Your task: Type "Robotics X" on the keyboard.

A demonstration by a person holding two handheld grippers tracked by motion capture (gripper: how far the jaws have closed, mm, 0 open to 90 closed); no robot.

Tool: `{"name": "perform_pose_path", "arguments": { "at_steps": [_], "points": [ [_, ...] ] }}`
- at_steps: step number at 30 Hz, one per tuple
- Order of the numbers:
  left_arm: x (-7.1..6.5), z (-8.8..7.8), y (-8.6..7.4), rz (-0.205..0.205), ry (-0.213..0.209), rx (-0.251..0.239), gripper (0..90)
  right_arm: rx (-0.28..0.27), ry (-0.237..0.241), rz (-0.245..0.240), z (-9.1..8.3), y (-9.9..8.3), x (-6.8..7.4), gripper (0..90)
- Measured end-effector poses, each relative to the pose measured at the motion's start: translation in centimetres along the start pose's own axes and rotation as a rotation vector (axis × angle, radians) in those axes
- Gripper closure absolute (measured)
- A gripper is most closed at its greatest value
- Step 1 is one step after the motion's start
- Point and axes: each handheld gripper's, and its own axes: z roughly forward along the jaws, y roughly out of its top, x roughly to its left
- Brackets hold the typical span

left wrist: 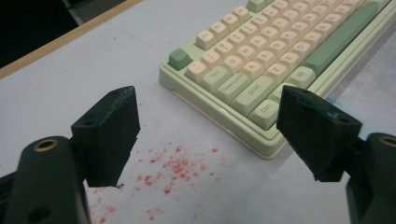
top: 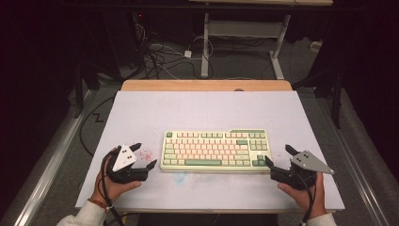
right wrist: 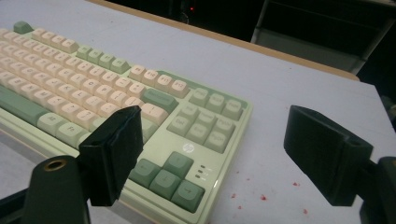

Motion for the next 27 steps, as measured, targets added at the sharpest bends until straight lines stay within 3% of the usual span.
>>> {"name": "perform_pose_path", "arguments": {
  "at_steps": [1,4,5,7,8,14,18,20,26,27],
  "points": [
    [0.0,0.1,0.1,0.01,0.0,-0.014,20.7,-0.004,-0.004,-0.01,-0.1,0.0,0.0,20.5],
    [0.0,0.4,-0.1,0.005,-0.002,0.014,20.9,-0.007,0.0,-0.013,0.0,0.3,-0.1,21.1],
    [0.1,0.5,-0.1,0.02,0.008,0.022,20.9,-0.009,-0.002,-0.014,0.0,0.4,-0.1,21.6],
    [0.1,0.3,-0.4,0.004,-0.007,0.028,20.8,-0.005,0.0,-0.019,0.1,0.4,-0.1,22.0],
    [0.1,0.2,-0.4,0.024,0.011,0.021,20.4,-0.004,0.003,-0.023,0.1,0.4,-0.1,22.1],
    [0.4,0.3,-0.5,0.008,-0.008,0.029,20.4,0.022,0.047,-0.054,0.2,0.6,0.2,29.0],
    [0.2,0.4,-0.4,0.024,-0.016,0.041,20.5,0.028,0.065,-0.06,0.4,0.7,0.3,33.3],
    [0.2,0.7,-0.4,0.037,-0.013,0.046,20.5,0.029,0.086,-0.065,0.7,1.0,0.3,37.9],
    [0.1,1.1,-0.4,0.017,-0.022,0.056,20.8,0.034,0.109,-0.089,1.3,2.0,0.3,52.7],
    [0.1,1.1,-0.4,0.019,-0.021,0.059,20.8,0.038,0.132,-0.106,1.7,2.5,0.6,60.4]
  ]
}}
